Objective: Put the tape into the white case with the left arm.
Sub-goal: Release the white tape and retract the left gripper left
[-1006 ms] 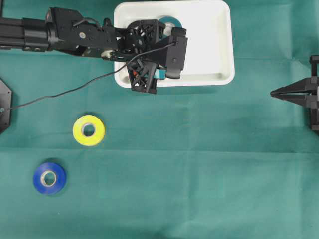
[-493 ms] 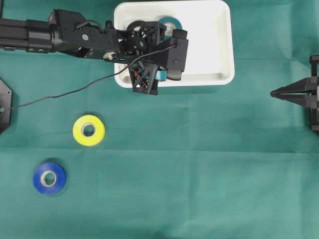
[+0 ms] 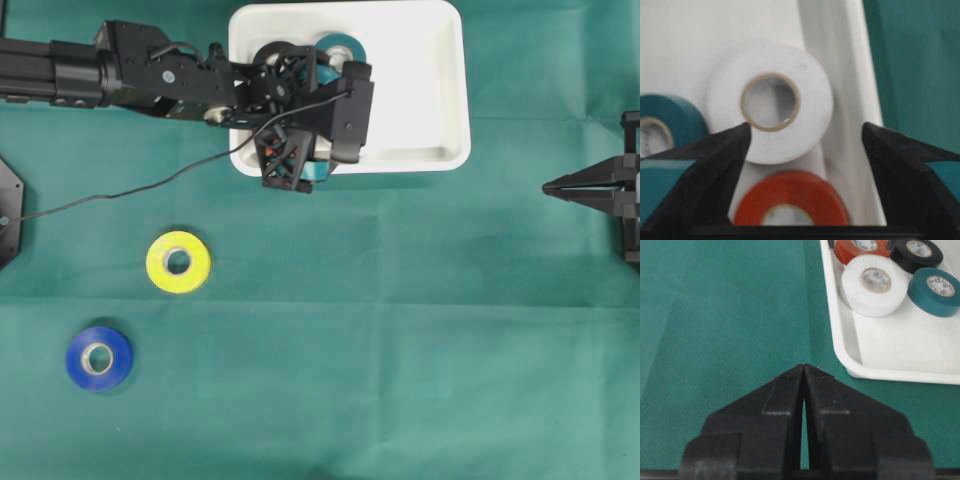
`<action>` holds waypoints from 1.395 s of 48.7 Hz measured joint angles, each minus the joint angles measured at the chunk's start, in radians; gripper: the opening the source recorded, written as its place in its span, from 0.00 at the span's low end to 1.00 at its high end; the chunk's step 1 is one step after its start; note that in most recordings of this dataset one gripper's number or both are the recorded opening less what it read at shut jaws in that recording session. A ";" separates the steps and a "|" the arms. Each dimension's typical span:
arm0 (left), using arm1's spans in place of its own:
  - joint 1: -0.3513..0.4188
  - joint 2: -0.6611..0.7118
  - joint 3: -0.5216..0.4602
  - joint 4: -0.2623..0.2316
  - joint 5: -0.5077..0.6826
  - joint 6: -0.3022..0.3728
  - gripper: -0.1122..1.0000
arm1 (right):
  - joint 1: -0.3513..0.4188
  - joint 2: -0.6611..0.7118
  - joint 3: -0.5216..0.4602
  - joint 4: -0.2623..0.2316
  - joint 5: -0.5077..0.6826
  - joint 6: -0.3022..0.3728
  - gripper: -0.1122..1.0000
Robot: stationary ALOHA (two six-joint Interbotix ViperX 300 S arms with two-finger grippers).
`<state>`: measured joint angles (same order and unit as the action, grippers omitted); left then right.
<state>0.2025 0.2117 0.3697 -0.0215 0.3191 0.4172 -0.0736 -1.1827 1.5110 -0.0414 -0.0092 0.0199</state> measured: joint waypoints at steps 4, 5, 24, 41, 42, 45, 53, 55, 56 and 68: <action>-0.009 -0.028 0.029 0.000 0.002 0.000 0.90 | 0.000 0.000 0.000 0.000 0.000 0.000 0.02; -0.012 -0.037 0.034 0.000 0.003 0.000 0.90 | 0.000 0.000 0.000 0.000 0.000 0.000 0.02; -0.067 -0.235 0.199 -0.002 0.003 -0.005 0.90 | 0.000 0.000 0.002 0.000 0.000 0.000 0.02; -0.074 -0.440 0.414 -0.002 -0.002 -0.009 0.90 | 0.000 0.000 0.000 0.000 0.000 0.000 0.02; -0.077 -0.454 0.426 -0.002 -0.002 -0.012 0.90 | 0.000 0.000 0.000 0.000 0.000 0.000 0.02; -0.086 -0.500 0.463 -0.003 -0.005 -0.023 0.90 | 0.000 0.000 0.002 0.000 0.000 -0.002 0.02; -0.114 -0.615 0.548 -0.003 -0.014 -0.072 0.90 | 0.000 0.000 0.002 0.000 0.000 0.000 0.02; -0.120 -0.643 0.566 -0.003 -0.017 -0.087 0.90 | 0.000 0.000 0.002 0.000 0.000 0.000 0.02; -0.123 -0.657 0.574 -0.003 -0.020 -0.095 0.90 | 0.002 0.000 0.002 0.000 0.000 0.000 0.02; -0.178 -0.805 0.686 -0.003 -0.029 -0.169 0.90 | 0.000 0.000 0.002 0.000 0.000 0.000 0.02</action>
<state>0.0245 -0.5937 1.0554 -0.0245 0.2899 0.2485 -0.0736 -1.1827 1.5125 -0.0414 -0.0092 0.0199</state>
